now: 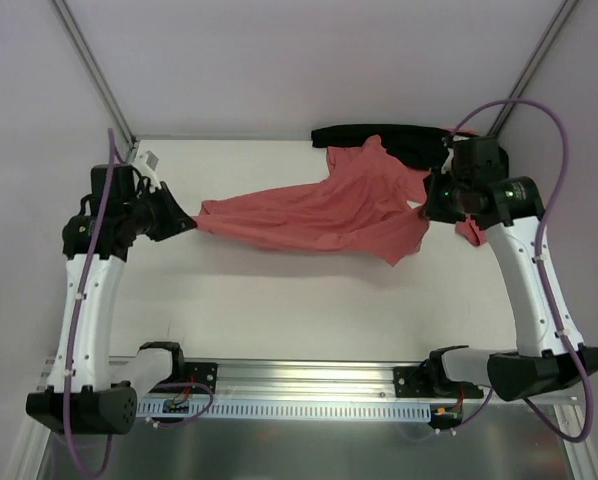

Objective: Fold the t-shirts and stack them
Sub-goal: Flatten out the tshirt

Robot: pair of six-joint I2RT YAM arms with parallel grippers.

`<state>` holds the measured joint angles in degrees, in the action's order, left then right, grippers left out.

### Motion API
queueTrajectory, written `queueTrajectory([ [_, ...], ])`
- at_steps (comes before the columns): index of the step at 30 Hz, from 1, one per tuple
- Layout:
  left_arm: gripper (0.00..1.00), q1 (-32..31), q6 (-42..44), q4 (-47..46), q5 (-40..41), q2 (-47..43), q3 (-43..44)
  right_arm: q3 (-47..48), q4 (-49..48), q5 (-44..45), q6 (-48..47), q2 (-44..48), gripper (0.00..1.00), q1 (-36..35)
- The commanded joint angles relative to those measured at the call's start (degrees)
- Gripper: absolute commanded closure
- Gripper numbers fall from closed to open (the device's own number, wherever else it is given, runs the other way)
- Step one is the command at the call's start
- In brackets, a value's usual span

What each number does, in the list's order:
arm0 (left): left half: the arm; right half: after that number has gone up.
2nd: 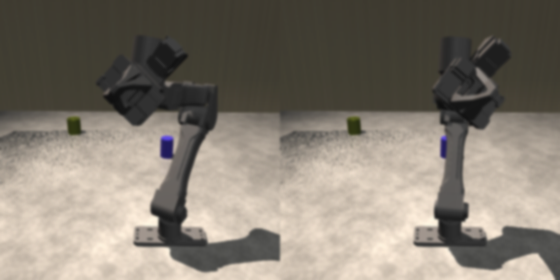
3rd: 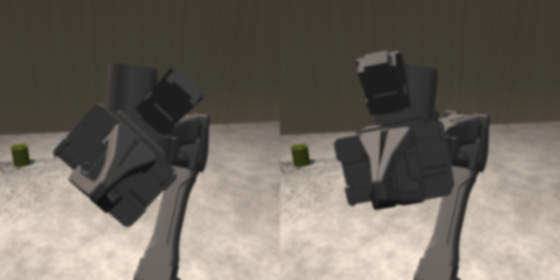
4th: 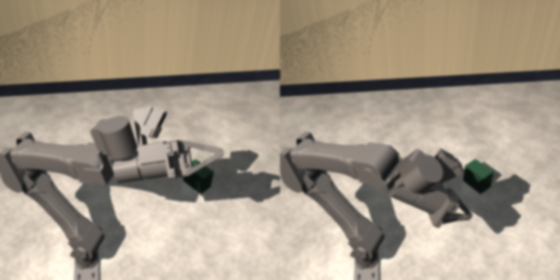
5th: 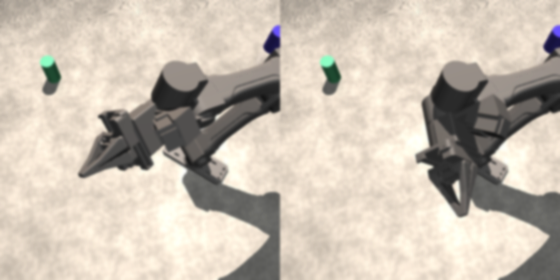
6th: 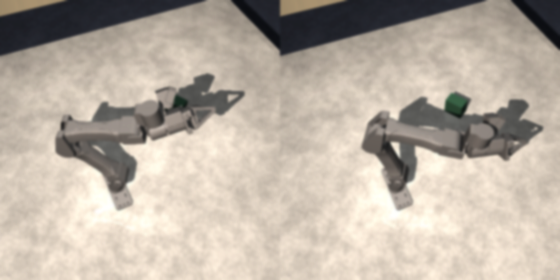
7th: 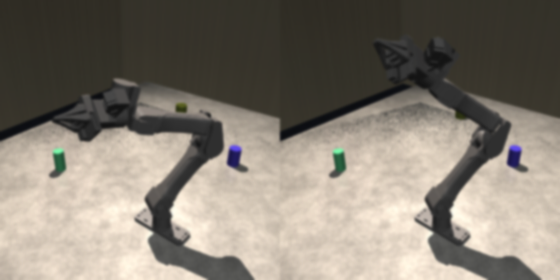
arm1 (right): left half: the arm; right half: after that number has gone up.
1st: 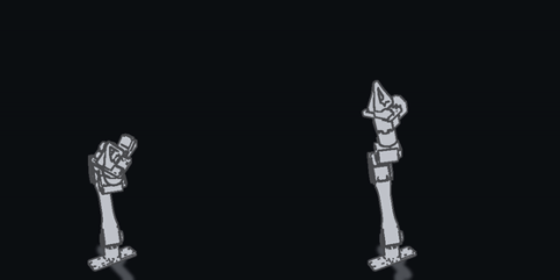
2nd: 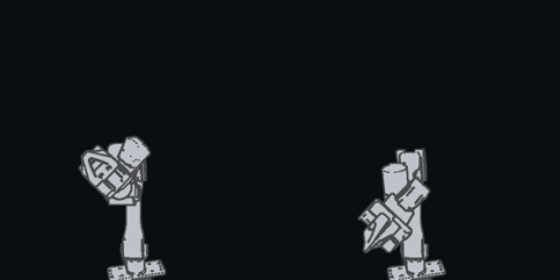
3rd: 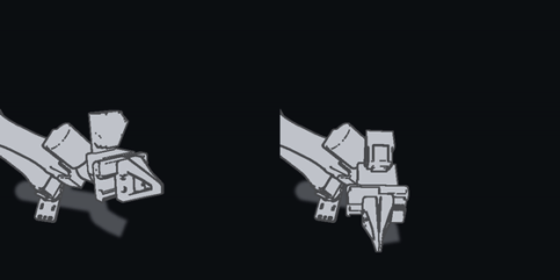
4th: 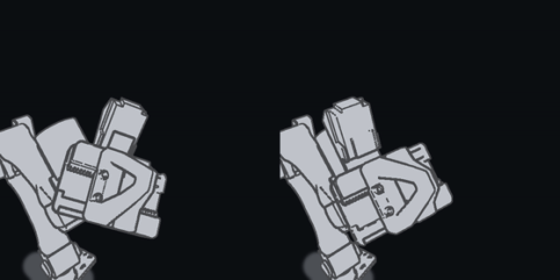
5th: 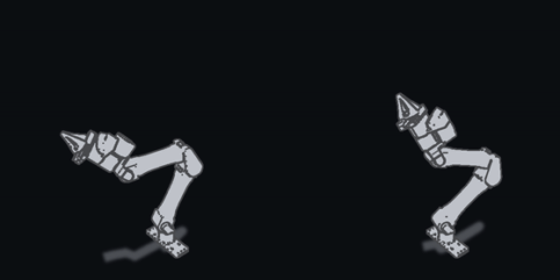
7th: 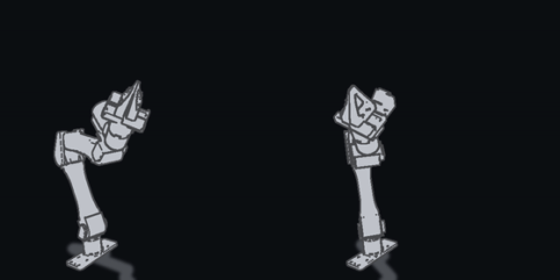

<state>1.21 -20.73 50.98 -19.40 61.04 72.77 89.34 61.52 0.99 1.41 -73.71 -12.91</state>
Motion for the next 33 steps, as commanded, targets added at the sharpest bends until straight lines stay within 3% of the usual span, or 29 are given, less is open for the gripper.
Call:
queueTrajectory([
  [1,1.00,0.3,-2.5,3.0,0.8,-5.2,8.0,9.3,6.3,3.9,-0.7,3.7,1.00,0.6],
  [5,1.00,0.3,-1.8,5.4,2.9,-5.7,20.0,19.4,6.6,5.1,-0.8,4.1,1.00,0.8],
  [7,1.00,0.3,-1.6,4.9,3.4,-6.6,22.4,20.2,3.3,6.5,-0.9,6.0,1.00,0.8],
  [15,1.00,0.3,-3.7,-2.2,1.9,-10.5,24.8,20.2,-8.1,11.6,-5.5,14.1,1.00,0.8],
  [27,1.00,0.3,-3.6,-0.1,-0.3,-12.3,28.6,26.1,-6.9,12.4,-5.7,16.1,1.00,0.8],
  [33,1.00,0.3,-4.1,-4.7,-3.9,-13.5,32.3,30.3,-11.8,9.6,-5.4,18.0,1.00,0.7],
])
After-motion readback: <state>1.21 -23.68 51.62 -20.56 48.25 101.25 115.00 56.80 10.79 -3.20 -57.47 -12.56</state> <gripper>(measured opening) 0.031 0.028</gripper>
